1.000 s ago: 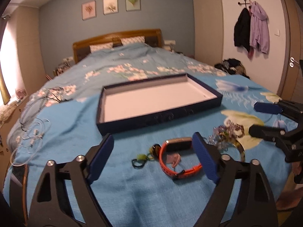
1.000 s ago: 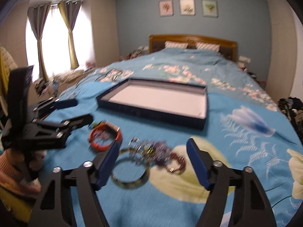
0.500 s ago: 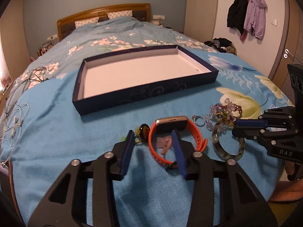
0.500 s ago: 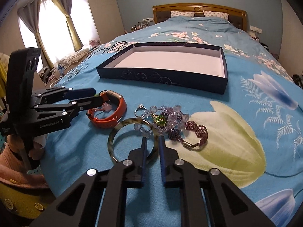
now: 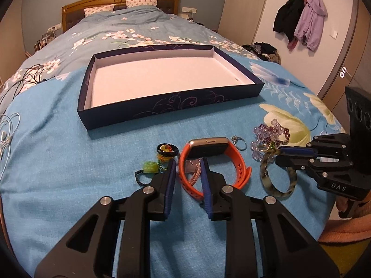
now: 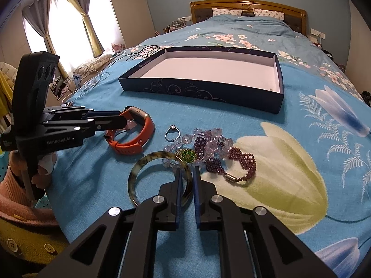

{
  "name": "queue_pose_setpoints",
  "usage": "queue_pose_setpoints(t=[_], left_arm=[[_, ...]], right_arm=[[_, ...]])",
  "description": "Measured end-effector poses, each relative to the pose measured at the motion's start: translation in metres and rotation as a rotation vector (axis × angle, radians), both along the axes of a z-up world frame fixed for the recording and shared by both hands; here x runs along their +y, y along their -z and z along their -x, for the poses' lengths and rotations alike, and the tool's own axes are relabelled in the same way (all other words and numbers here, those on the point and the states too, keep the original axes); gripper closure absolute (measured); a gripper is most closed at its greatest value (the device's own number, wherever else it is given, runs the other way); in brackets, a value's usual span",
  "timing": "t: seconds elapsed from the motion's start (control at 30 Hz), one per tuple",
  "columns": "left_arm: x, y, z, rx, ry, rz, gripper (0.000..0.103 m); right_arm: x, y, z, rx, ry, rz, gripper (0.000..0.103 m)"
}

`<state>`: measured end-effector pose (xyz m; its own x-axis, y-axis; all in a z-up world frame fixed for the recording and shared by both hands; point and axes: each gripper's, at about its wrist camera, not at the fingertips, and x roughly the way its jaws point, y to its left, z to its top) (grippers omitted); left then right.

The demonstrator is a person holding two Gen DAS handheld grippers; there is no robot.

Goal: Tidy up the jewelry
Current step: 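Grasp the orange watch band with the left tool while the right tool grasps the tortoiseshell bangle, then carry the orange watch band with the left tool while the right tool carries the bangle into the box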

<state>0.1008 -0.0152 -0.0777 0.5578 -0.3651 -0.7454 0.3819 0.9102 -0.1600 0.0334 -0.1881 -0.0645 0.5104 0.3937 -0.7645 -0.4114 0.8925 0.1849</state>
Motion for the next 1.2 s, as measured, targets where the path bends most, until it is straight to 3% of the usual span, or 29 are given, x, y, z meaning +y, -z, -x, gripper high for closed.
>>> queue_pose_setpoints(t=[1.0, 1.2], left_arm=[[0.011, 0.001, -0.01, 0.054, 0.068, 0.05, 0.088], [0.012, -0.005, 0.001, 0.026, 0.105, 0.056, 0.07]], right_arm=[[-0.003, 0.002, -0.003, -0.001, 0.0, -0.01, 0.095], [-0.002, 0.003, -0.003, -0.002, -0.002, -0.013, 0.095]])
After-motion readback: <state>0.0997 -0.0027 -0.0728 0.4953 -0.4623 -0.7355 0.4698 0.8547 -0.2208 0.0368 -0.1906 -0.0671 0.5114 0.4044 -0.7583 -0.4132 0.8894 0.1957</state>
